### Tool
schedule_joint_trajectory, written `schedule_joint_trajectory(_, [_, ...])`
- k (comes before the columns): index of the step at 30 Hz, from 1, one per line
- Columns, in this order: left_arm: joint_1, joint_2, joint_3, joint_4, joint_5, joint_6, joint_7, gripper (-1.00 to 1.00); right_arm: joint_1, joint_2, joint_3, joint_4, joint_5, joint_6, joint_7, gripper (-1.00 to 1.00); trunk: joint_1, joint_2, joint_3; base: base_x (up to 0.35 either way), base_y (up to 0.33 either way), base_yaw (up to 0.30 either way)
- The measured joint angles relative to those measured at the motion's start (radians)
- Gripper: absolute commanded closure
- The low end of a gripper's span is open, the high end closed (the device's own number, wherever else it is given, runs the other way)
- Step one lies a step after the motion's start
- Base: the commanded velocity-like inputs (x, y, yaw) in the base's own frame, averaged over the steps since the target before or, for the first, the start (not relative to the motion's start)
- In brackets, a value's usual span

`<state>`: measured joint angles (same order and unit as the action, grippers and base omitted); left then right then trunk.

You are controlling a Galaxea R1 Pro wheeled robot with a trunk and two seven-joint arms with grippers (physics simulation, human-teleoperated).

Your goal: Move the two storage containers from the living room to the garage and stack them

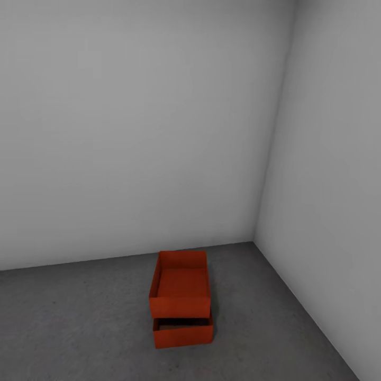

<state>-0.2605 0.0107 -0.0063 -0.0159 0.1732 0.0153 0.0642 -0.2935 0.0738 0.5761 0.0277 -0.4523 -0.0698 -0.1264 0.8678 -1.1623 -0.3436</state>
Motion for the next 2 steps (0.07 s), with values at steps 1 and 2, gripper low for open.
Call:
schedule_joint_trajectory(1, [0.000, 0.000, 0.000, 0.000, 0.000, 0.000, 0.000, -1.00, 0.000, 0.000, 0.000, 0.000, 0.000, 0.000, 0.000, -1.00, 0.000, 0.000, 0.000, 0.000, 0.000, 0.000])
schedule_joint_trajectory(2, [0.000, 0.001, -0.001, 0.000, 0.000, 0.000, 0.000, -1.00, 0.000, 0.000, 0.000, 0.000, 0.000, 0.000, 0.000, -1.00, 0.000, 0.000, 0.000, 0.000, 0.000, 0.000])
